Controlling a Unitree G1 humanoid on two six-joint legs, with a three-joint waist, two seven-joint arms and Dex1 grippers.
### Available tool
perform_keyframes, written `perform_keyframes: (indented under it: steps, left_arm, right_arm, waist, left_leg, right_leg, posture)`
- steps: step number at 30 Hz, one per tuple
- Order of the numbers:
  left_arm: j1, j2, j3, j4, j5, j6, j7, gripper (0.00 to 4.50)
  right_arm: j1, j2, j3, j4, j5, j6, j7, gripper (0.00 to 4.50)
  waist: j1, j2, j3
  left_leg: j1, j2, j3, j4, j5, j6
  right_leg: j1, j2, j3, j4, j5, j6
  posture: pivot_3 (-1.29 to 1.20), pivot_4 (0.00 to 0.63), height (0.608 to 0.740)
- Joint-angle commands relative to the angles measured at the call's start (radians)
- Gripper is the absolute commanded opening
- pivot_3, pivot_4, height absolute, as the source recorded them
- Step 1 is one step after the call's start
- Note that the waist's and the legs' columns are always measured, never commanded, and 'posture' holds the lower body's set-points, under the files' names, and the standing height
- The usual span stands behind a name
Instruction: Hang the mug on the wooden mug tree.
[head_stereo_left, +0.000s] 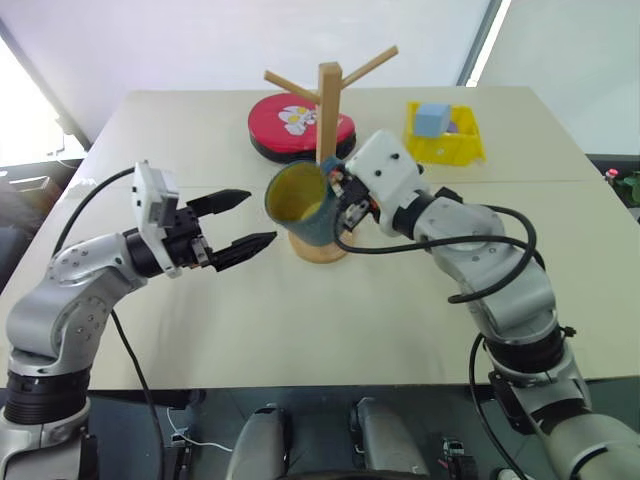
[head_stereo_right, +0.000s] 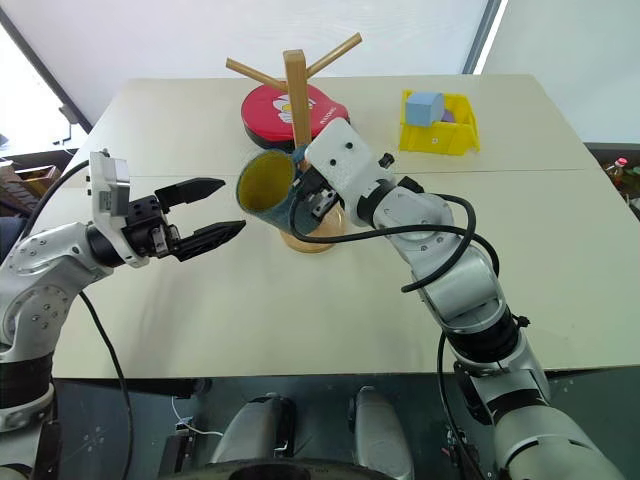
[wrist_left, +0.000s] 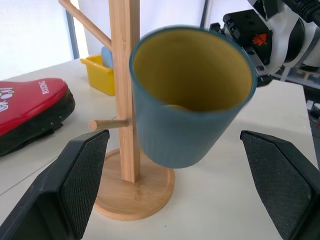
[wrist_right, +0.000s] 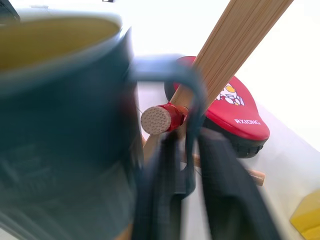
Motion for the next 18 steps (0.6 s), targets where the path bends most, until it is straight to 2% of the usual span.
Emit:
perform_keyframes:
  steps: [1,4,8,11,15,18]
  left_arm:
    - [-0.016,0.001,0.013,-0.035,-0.010,-0.015,0.005,4.50]
    - [-0.016,-0.001,0.014,-0.035,-0.007,-0.018,0.009,4.50]
    - [-0.013,-0.004,0.014,-0.032,-0.002,-0.023,0.013,4.50]
    - [-0.001,-0.004,0.023,-0.024,0.003,-0.029,0.018,4.50]
    - [0.034,-0.019,0.049,0.030,0.026,-0.036,0.063,4.50]
    - [0.086,-0.064,0.073,0.116,0.100,-0.096,0.143,4.50]
  right_arm:
    - [-0.013,0.004,-0.011,-0.009,-0.018,-0.015,-0.012,2.57]
    - [-0.014,0.001,-0.005,-0.006,-0.035,-0.026,-0.017,4.07]
    - [-0.007,-0.034,-0.012,-0.017,-0.039,-0.065,0.017,4.07]
    - [0.030,-0.079,-0.070,-0.045,0.021,-0.141,0.107,4.07]
    - [0.149,-0.145,-0.215,-0.084,0.123,-0.251,0.227,4.07]
    - [0.296,-0.132,-0.359,-0.078,0.226,-0.306,0.272,4.07]
  waist:
    - [0.000,0.000,0.000]
    - [-0.002,0.000,0.000]
    - [-0.001,0.000,0.000]
    - [0.002,0.000,0.000]
    - [0.003,0.000,0.000]
    - [0.004,-0.001,0.000]
  left_leg:
    - [0.000,0.000,0.000,0.000,0.000,0.000]
    - [0.000,0.000,0.000,0.000,0.000,0.000]
    - [0.000,0.000,0.000,0.000,0.000,0.000]
    - [0.000,0.000,0.000,0.000,0.000,0.000]
    - [0.000,0.000,0.000,0.000,0.000,0.000]
    - [0.000,0.000,0.000,0.000,0.000,0.000]
  right_leg:
    - [0.000,0.000,0.000,0.000,0.000,0.000]
    - [0.000,0.000,0.000,0.000,0.000,0.000]
    - [0.000,0.000,0.000,0.000,0.000,0.000]
    - [0.000,0.000,0.000,0.000,0.000,0.000]
    - [0.001,0.000,0.000,-0.001,0.000,0.000]
    - [0.001,0.000,0.000,-0.002,0.000,0.000]
  posture:
    - [0.00,0.150,0.735]
    - [0.00,0.150,0.735]
    - [0.00,0.150,0.735]
    - [0.00,0.150,0.735]
    - [0.00,0.150,0.735]
    - [0.00,0.150,0.735]
